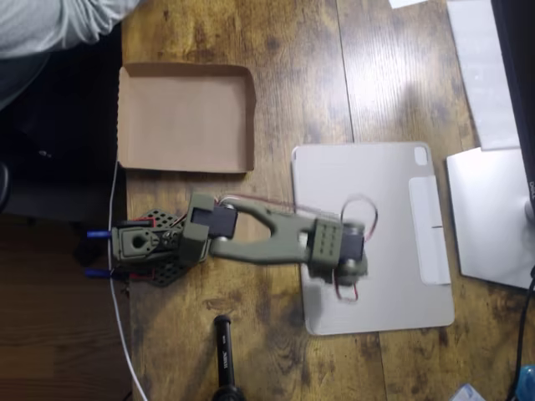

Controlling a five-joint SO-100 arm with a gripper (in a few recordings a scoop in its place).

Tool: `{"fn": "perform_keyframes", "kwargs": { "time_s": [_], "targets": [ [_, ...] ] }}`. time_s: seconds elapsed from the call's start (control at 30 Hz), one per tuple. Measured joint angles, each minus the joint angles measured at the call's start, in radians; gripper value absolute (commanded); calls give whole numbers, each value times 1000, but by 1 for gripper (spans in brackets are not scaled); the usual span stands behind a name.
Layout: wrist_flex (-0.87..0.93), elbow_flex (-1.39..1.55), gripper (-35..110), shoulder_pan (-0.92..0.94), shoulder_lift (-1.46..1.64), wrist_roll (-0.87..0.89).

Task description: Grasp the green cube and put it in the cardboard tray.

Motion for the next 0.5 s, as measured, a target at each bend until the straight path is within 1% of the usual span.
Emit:
{"fn": "perform_keyframes", "kwargs": {
  "time_s": [0.1, 0.4, 0.5],
  "targets": [
    [49, -3, 15, -72, 20, 37],
    [77, 60, 16, -318, 57, 173],
    [118, 63, 16, -402, 74, 212]
  ]
}}
